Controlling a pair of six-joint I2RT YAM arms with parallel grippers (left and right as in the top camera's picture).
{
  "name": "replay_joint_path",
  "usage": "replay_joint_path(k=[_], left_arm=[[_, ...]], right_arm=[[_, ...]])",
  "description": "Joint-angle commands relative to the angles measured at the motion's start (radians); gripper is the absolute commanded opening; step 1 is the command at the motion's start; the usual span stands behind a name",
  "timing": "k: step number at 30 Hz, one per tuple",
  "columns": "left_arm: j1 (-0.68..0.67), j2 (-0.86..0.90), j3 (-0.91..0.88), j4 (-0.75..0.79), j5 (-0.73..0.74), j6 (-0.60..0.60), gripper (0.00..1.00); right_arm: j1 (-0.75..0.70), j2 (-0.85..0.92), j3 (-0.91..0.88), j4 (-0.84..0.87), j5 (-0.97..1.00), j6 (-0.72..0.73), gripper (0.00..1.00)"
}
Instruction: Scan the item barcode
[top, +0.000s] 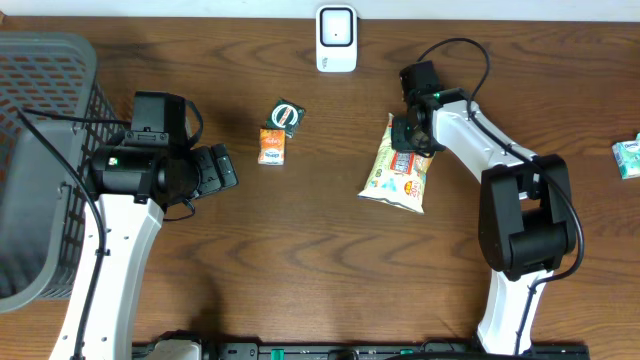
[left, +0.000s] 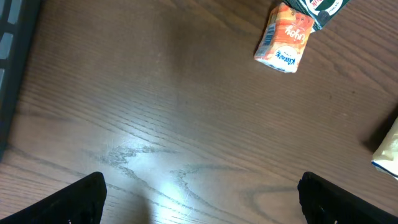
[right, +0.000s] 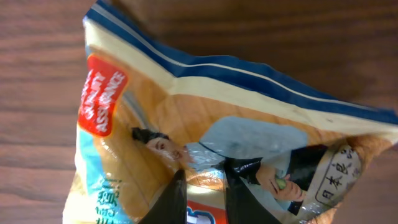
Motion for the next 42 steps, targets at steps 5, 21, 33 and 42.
replay_joint_path(k=[5, 21, 33, 42], left_arm=[[0.005, 0.000, 0.001, -0.005, -0.003, 0.002, 0.98], [0.005, 0.000, 0.001, -0.005, -0.003, 0.002, 0.98], [0.005, 0.000, 0.001, -0.005, -0.003, 0.002, 0.98], [0.005, 0.000, 0.001, -0.005, -0.003, 0.002, 0.98]], right_arm=[[-0.003, 0.065, 0.052, -0.003, -0.081, -0.002, 0.23], [-0.023, 0.065, 0.247, -0.402, -0.070, -0.096, 0.72], [-0.002, 0.065, 0.199, -0.481, -0.071, -0.140, 0.82], [-0.002, 0.065, 0.067, -0.369, -0.119, -0.140, 0.82]])
